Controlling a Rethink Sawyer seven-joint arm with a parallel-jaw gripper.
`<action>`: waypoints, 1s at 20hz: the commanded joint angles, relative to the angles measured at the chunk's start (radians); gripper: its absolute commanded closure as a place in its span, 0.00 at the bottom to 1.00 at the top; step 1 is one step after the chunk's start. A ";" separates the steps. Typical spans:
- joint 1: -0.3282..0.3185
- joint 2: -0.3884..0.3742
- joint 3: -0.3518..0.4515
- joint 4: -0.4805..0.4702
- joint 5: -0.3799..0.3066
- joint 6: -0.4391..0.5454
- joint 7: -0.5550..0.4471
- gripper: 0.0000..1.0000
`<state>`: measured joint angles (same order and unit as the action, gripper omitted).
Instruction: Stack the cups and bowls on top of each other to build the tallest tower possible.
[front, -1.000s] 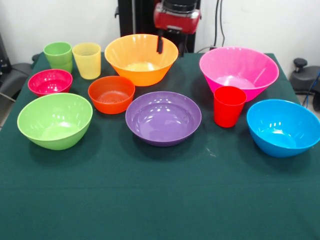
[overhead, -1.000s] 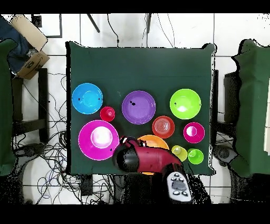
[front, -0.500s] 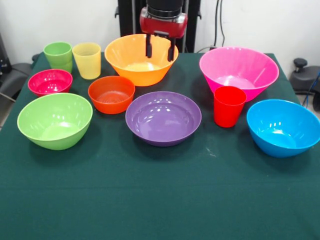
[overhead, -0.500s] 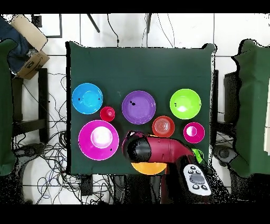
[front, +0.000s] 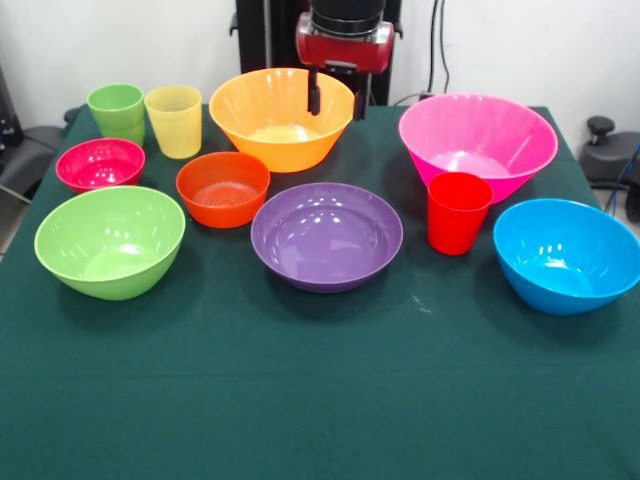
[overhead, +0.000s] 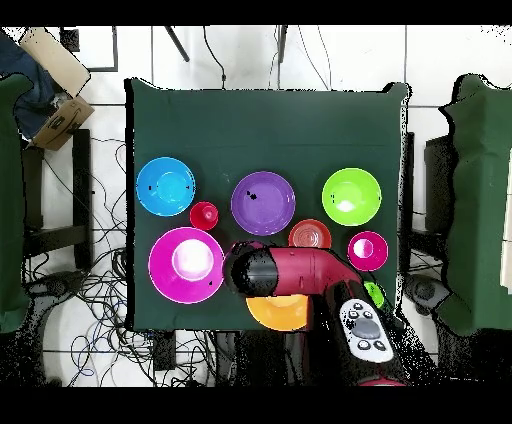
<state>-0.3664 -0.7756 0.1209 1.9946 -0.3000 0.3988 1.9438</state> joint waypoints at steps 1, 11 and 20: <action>0.054 0.057 0.072 -0.081 -0.093 0.028 -0.048 0.00; 0.107 0.157 0.021 -0.110 -0.140 -0.091 0.022 0.00; 0.095 0.218 0.005 -0.116 -0.172 -0.162 0.035 0.00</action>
<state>-0.2794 -0.6302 0.1168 1.9428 -0.3884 0.3253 1.9438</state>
